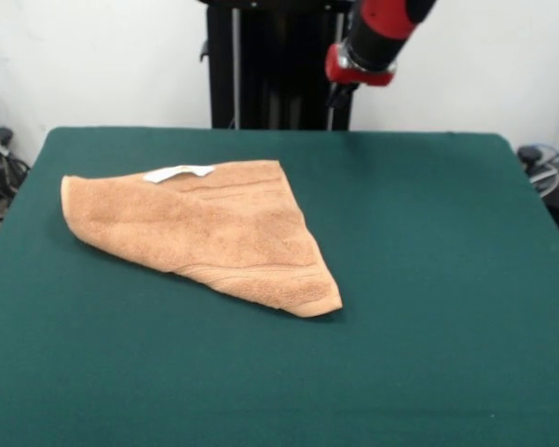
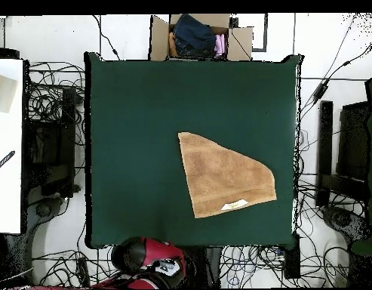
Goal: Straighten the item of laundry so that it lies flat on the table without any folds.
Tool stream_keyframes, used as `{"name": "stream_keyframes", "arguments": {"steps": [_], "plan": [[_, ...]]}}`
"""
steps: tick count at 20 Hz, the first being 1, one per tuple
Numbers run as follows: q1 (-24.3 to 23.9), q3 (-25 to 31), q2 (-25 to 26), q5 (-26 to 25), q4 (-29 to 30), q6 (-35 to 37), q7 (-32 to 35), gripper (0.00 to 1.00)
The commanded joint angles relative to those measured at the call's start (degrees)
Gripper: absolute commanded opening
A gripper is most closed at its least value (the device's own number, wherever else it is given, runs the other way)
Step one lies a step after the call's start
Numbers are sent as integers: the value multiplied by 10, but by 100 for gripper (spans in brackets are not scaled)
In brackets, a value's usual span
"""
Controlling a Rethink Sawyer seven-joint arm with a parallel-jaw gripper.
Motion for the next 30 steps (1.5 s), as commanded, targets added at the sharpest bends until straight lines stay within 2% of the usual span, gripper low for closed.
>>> {"name": "stream_keyframes", "arguments": {"steps": [1, 18, 30], "plan": [[16, 12, -13, 15, -69, 24, 122, 0], [24, -2, -12, 21, -64, 11, 135, 0], [19, 5, -30, 17, -20, -24, 151, 0]]}}
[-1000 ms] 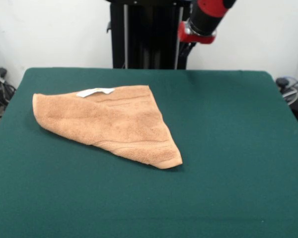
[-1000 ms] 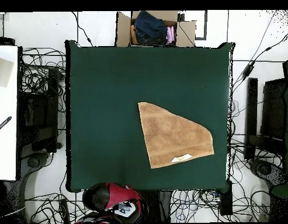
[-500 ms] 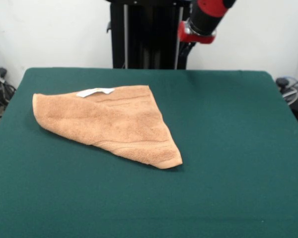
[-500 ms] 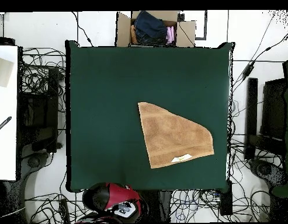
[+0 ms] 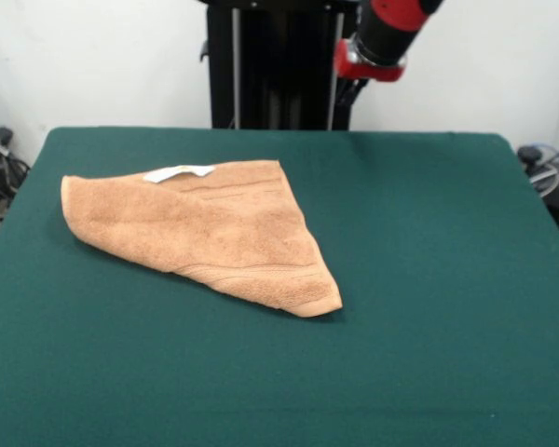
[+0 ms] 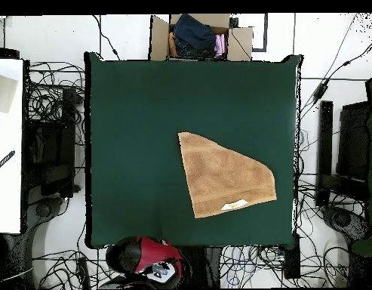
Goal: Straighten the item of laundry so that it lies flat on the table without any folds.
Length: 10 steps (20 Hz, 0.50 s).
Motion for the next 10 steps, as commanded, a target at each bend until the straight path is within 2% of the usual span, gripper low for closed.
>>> {"name": "stream_keyframes", "arguments": {"steps": [1, 10], "plan": [[4, 9, -8, 18, -18, -30, 152, 0], [-18, 24, 1, 7, -20, -37, 138, 0]]}}
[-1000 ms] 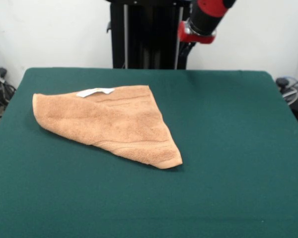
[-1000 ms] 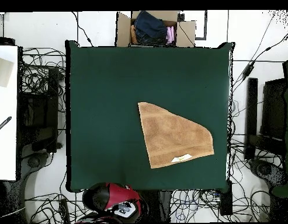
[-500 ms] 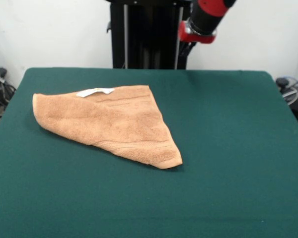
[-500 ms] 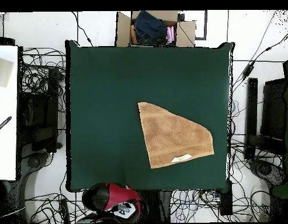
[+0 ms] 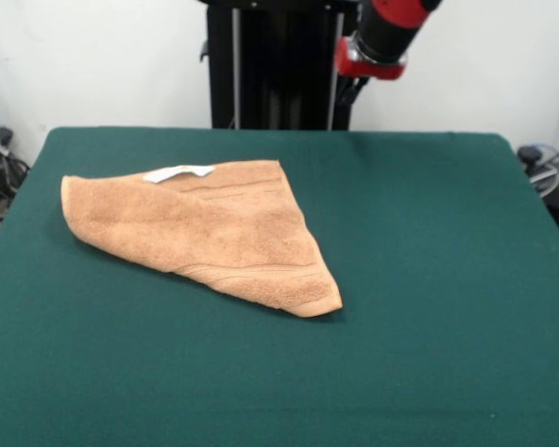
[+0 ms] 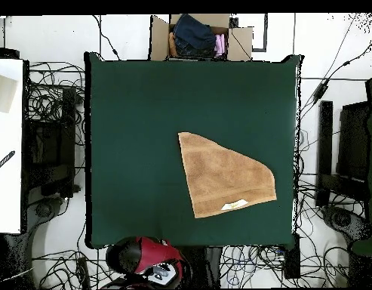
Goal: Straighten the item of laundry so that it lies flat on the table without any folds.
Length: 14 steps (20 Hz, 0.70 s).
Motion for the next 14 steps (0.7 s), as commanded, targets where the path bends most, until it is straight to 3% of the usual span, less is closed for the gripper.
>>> {"name": "stream_keyframes", "arguments": {"steps": [1, 14], "plan": [[-17, 26, 7, 7, -22, -37, 138, 0], [23, 11, 14, 24, -19, -36, 161, 0]]}}
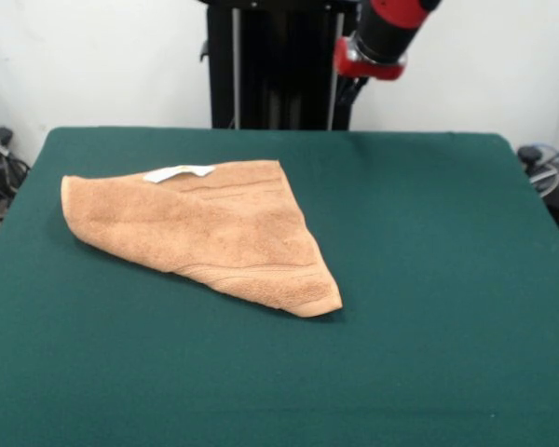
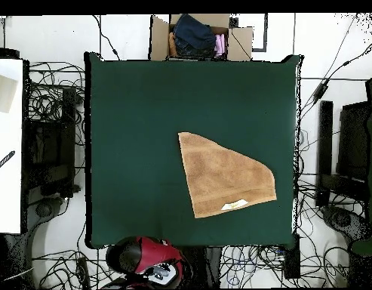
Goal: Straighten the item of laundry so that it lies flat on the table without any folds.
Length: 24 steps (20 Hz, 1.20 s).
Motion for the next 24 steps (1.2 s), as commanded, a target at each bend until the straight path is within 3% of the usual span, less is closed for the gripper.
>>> {"name": "stream_keyframes", "arguments": {"steps": [1, 10, 15, 24], "plan": [[32, 10, 15, 27, -16, -40, 167, 100], [62, 34, 13, 27, 33, -122, 204, 100], [82, 33, 13, 39, 35, -129, 199, 100], [-21, 91, 32, -7, 3, -125, 135, 100]]}}
